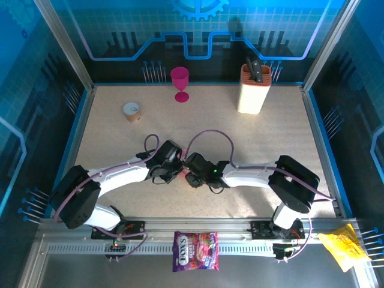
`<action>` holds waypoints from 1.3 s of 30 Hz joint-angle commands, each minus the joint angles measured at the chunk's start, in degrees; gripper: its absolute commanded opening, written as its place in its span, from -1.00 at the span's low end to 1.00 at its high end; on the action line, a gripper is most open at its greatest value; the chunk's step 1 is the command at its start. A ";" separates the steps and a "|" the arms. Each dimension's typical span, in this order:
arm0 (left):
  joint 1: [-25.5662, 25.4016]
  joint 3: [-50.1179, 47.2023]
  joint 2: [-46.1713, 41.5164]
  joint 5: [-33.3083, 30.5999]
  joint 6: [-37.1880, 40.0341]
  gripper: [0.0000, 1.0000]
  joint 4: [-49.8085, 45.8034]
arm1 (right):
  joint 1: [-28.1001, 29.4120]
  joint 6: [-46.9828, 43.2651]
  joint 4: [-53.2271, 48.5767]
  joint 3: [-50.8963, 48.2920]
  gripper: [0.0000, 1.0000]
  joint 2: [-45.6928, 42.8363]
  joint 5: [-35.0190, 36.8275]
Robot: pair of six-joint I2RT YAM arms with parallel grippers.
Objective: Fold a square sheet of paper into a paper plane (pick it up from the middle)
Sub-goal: Fourth fold the wing at the center of the table.
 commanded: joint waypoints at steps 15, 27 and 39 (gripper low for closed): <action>-0.28 -0.80 -1.84 -0.70 -2.50 -1.00 0.98 | 1.52 2.20 2.31 -4.00 -0.13 -1.79 1.37; -0.37 -0.87 -1.66 -0.81 -2.36 -1.00 0.69 | 1.54 2.42 1.40 -3.68 -0.43 -1.38 1.91; -0.64 -0.66 -2.07 -1.16 -2.54 -1.00 0.21 | 1.51 2.63 0.91 -3.39 -0.63 -0.77 2.21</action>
